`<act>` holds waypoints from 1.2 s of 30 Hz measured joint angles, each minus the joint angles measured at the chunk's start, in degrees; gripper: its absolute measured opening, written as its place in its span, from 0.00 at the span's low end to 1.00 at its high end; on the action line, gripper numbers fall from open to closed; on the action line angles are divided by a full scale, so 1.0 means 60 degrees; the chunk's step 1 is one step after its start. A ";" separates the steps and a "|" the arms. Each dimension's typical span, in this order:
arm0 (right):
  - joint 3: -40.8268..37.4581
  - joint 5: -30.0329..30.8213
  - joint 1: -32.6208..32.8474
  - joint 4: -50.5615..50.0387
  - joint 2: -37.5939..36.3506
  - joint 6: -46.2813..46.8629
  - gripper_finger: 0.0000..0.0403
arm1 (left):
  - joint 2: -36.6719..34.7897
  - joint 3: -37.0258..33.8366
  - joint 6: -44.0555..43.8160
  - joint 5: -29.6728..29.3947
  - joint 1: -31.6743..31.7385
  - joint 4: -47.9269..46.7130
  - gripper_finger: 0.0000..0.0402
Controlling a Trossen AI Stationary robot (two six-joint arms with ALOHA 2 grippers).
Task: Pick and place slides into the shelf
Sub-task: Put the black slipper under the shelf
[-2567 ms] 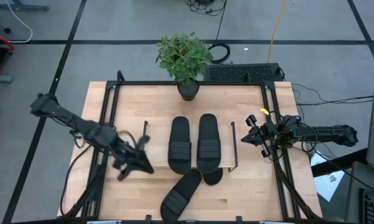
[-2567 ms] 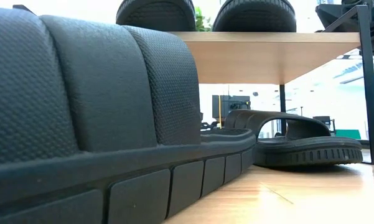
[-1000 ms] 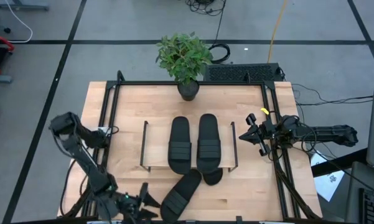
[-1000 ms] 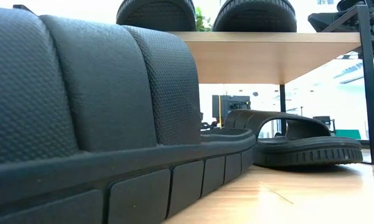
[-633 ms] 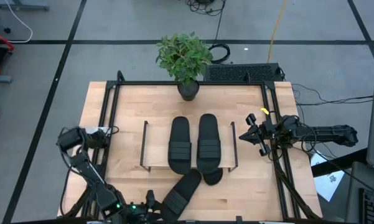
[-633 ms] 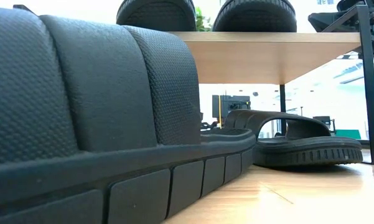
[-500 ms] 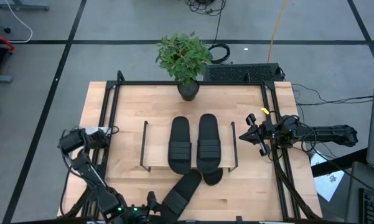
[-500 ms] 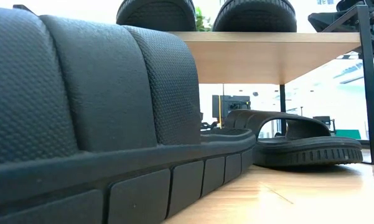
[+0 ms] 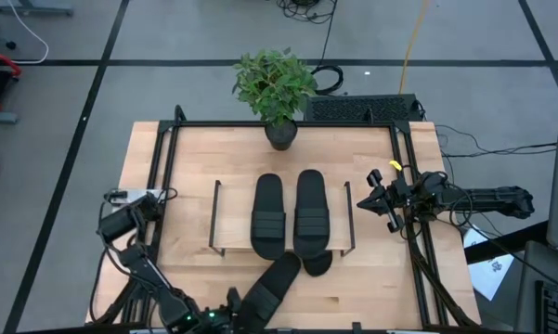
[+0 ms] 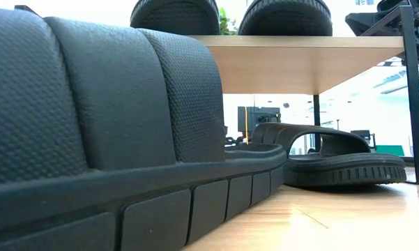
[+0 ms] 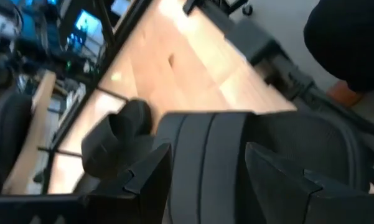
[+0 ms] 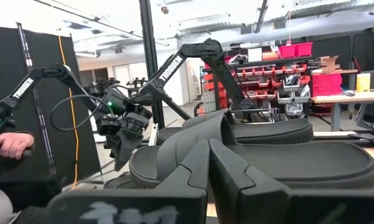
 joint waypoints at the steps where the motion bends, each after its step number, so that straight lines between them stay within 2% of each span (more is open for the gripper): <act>1: -0.0003 -0.0004 0.0000 -0.0012 0.0004 0.0000 0.00 | 0.0017 0.0003 -0.0236 -0.0003 0.0006 -0.0125 0.53; 7: -0.0003 -0.0004 0.0000 -0.0014 0.0000 -0.0013 0.00 | 0.0023 -0.0074 -0.1343 0.0180 0.0018 -0.0718 0.53; 14: -0.0002 -0.0004 -0.0002 -0.0022 0.0000 -0.0004 0.00 | 0.0284 -0.0135 -0.1328 0.0451 0.0018 -0.0892 0.53; 18: -0.0001 -0.0002 0.0000 -0.0025 0.0000 -0.0004 0.00 | 0.0683 -0.0131 -0.0755 -0.0001 0.0081 -0.0821 0.53; 24: -0.0003 -0.0004 0.0000 -0.0039 0.0000 0.0000 0.00 | 0.1031 -0.0130 -0.0379 -0.1495 0.0305 -0.0803 0.53; 28: -0.0003 -0.0004 0.0000 -0.0105 0.0000 0.0000 0.00 | 0.1058 0.0008 0.0371 -0.1796 0.0368 -0.0587 0.53; 33: -0.0003 -0.0007 0.0000 -0.0108 0.0004 0.0000 0.00 | 0.1050 0.0313 0.0956 -0.1665 0.0476 -0.0588 0.52; 36: -0.0003 -0.0007 0.0000 -0.0108 0.0004 0.0000 0.00 | 0.1044 0.0417 0.1336 -0.0754 0.0593 -0.0598 0.41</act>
